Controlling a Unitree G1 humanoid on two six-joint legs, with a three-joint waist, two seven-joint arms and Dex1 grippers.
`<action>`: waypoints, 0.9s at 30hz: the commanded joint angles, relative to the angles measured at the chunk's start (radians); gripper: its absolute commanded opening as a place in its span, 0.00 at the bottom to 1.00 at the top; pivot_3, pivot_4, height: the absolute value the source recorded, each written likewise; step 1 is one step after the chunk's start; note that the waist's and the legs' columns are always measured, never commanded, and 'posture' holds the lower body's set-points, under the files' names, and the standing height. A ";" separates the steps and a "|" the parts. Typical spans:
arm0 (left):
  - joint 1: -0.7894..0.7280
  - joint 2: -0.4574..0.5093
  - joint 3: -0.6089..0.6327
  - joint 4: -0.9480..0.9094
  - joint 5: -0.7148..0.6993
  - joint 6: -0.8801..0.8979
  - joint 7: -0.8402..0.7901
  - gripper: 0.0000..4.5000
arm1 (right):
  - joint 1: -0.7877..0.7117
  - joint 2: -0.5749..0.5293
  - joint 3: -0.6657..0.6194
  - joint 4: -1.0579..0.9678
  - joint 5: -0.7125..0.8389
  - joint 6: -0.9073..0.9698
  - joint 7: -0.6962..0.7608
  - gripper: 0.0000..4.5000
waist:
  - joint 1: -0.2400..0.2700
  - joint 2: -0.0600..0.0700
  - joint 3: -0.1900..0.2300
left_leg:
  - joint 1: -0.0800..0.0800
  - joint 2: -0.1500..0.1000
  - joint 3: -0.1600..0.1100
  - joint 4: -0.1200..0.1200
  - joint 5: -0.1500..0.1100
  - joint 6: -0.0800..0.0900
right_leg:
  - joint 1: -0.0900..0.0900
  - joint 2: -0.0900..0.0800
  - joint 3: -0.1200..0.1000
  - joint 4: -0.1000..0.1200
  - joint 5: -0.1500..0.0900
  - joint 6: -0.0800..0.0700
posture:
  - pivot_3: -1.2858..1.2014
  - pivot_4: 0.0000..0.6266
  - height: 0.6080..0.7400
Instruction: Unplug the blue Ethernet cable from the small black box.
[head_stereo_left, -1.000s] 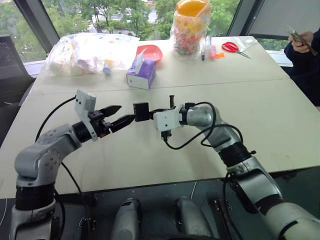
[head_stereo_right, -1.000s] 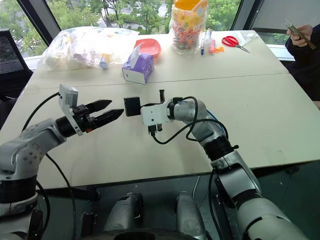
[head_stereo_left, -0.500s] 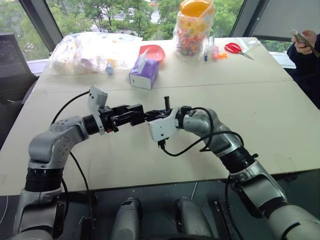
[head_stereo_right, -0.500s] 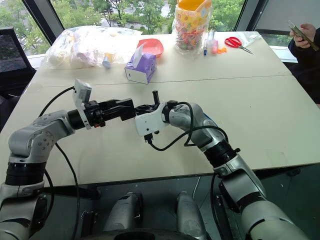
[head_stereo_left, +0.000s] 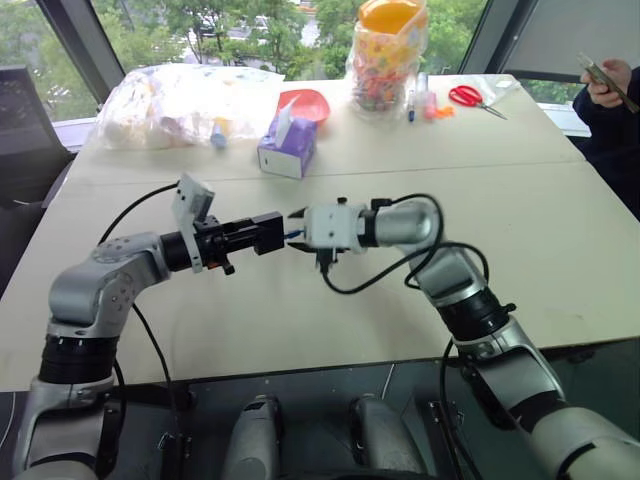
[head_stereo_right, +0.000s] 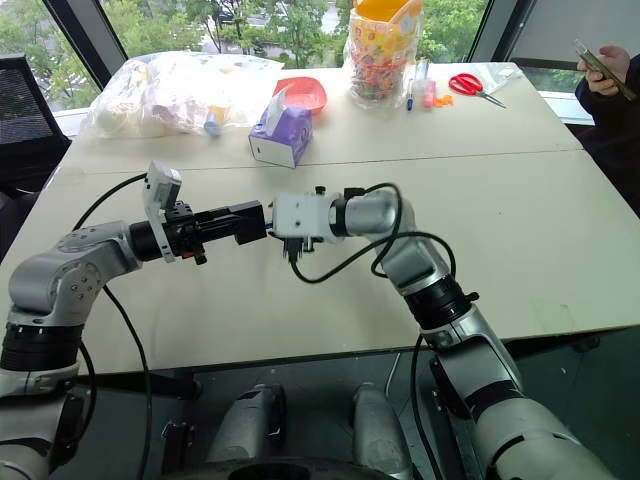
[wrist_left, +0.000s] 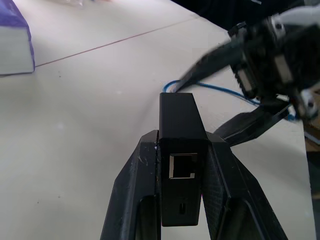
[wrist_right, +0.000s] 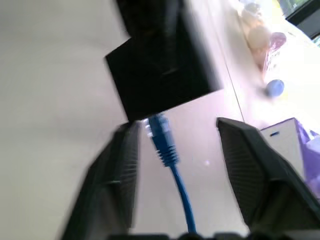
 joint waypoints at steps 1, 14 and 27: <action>-0.015 0.031 0.065 -0.026 -0.063 -0.007 -0.069 0.11 | -0.020 -0.055 -0.047 -0.125 0.206 0.229 0.149 0.92 | 0.006 0.000 0.000 | 0.000 0.000 0.000 0.000 0.000 0.000 | 0.000 0.000 0.000 0.000 -0.001 -0.001 | 0.52 0.24 0.96; -0.056 0.094 0.114 -0.080 -0.211 0.099 -0.133 0.11 | -0.189 0.054 -0.293 0.020 0.605 0.871 -0.092 1.00 | 0.010 0.000 0.001 | -0.002 0.000 0.000 0.000 0.000 0.001 | -0.002 0.000 0.000 0.000 -0.001 -0.003 | 0.52 0.24 0.96; -0.062 0.097 0.111 -0.077 -0.210 0.100 -0.129 0.11 | -0.153 0.035 -0.238 -0.040 0.703 0.885 -0.193 0.48 | 0.009 0.000 0.001 | -0.002 0.000 0.000 0.000 0.000 0.001 | -0.002 0.000 0.000 0.000 -0.001 -0.003 | 0.52 0.24 0.96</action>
